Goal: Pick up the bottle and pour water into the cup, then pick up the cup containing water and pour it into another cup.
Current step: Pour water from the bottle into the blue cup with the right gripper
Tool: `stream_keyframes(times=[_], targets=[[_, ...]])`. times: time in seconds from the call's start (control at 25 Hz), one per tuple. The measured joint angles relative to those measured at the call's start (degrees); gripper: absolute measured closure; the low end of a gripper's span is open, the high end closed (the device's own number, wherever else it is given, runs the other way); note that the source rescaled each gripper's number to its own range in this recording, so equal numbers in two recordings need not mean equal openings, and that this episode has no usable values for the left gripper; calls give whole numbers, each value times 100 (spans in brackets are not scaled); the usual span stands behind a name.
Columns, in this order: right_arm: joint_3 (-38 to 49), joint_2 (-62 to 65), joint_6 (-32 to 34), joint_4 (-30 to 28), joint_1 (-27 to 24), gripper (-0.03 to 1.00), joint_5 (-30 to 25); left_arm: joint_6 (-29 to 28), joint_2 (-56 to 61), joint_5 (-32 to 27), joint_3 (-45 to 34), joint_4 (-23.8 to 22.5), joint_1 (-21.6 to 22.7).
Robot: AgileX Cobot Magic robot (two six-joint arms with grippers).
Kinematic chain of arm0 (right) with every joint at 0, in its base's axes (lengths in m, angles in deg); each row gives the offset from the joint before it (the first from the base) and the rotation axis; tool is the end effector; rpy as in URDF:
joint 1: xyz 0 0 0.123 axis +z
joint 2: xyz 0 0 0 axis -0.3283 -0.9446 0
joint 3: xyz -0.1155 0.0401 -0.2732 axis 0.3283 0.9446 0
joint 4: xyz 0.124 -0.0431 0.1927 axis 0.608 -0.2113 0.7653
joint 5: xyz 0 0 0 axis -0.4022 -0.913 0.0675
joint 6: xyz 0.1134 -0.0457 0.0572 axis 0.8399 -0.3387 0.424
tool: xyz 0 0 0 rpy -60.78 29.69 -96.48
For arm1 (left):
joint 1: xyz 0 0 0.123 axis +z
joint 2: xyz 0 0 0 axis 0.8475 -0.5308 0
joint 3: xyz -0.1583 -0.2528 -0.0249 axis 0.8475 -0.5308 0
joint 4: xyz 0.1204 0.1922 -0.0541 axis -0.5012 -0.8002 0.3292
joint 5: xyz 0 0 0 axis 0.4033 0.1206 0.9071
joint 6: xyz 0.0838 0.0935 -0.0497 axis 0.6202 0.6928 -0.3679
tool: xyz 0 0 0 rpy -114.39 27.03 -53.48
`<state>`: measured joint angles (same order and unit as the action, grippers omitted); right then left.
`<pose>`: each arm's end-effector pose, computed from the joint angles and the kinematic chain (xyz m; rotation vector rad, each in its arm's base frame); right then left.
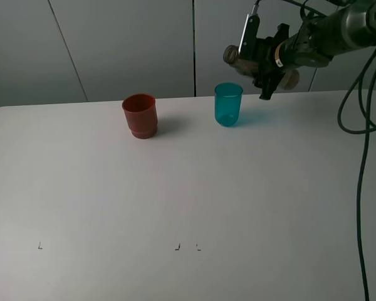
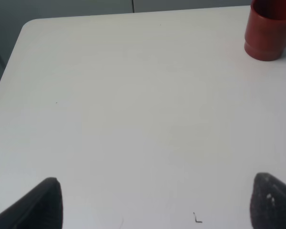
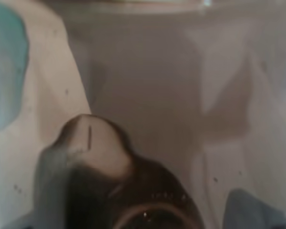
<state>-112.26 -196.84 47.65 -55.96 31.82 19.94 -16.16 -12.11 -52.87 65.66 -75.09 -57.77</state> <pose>0.4978 0.1011 0.1556 -1.4250 1.7831 -0.5963 0.0006 0.0025 0.2481 0.0024 2.0594 0.0315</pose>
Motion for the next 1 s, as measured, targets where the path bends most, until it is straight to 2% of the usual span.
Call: stream_keyframes(times=[0.44, 0.84, 1.0], targets=[[-40, -10, -10, -385, -156, 97, -30, 0, 0, 0, 0, 0, 0], [-128, -141, -434, -488, -178, 97, -50, 0, 0, 0, 0, 0, 0], [-137, -141, -460, -783, -178, 97, -50, 0, 0, 0, 0, 0, 0]])
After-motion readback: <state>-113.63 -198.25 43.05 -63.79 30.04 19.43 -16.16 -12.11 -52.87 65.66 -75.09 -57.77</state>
